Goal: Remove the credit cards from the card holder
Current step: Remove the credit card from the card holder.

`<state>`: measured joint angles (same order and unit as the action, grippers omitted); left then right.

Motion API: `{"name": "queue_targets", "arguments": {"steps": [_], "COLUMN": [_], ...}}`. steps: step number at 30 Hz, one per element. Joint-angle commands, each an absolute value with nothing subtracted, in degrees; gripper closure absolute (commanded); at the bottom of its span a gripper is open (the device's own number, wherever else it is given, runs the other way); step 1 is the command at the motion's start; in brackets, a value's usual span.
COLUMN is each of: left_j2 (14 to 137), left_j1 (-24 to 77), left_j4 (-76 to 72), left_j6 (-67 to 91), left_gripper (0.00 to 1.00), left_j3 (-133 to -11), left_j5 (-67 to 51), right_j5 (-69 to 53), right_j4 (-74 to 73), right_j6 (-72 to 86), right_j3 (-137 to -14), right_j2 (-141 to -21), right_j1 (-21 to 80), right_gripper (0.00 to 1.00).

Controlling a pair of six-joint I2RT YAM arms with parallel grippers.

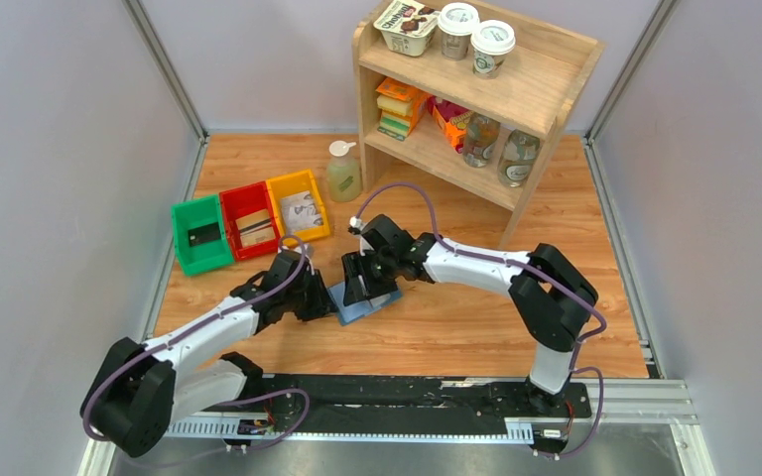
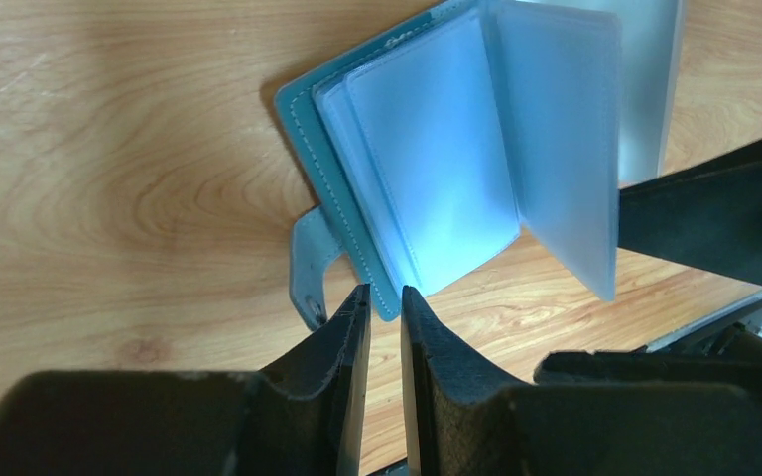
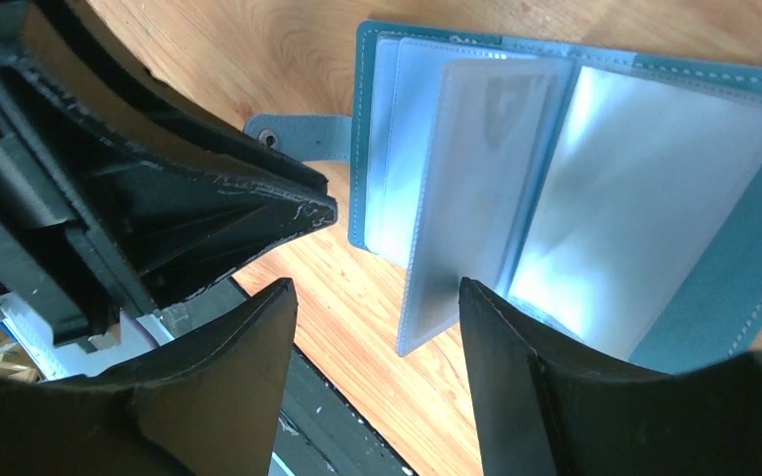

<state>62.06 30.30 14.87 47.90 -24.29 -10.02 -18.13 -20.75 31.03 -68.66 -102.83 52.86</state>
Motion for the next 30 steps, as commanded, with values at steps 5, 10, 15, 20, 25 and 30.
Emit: {"name": "queue_targets", "arguments": {"steps": [5, 10, 15, 20, 25, 30], "left_j2": [52.49, 48.61, 47.46, 49.48, 53.87, 59.49], "left_j1": [30.5, 30.5, 30.5, 30.5, 30.5, 30.59], "left_j4": [20.65, 22.59, 21.98, 18.9, 15.56, 13.28], "left_j6": [50.71, 51.68, 51.94, 51.77, 51.94, 52.21], "left_gripper": [0.75, 0.75, 0.75, 0.75, 0.73, 0.7], "left_j3": [-22.5, -22.15, -22.32, -23.64, -25.4, -27.33], "left_j5": [-4.23, -2.64, -3.95, -6.76, -8.52, -9.84], "right_j5": [-21.53, -20.57, -16.88, -15.91, -13.19, -11.87], "right_j4": [-20.13, -20.13, -20.57, -20.39, -20.22, -18.28], "right_j6": [29.45, 30.15, 28.92, 28.92, 29.44, 30.85], "right_j3": [-74.0, -74.18, -73.3, -71.63, -69.61, -66.27], "right_j2": [-107.92, -108.99, -105.3, -102.83, -101.95, -100.99], "right_j1": [55.28, 55.55, 54.32, 51.6, 49.93, 47.55], "right_gripper": [0.33, 0.32, 0.38, 0.41, 0.38, 0.37]}}
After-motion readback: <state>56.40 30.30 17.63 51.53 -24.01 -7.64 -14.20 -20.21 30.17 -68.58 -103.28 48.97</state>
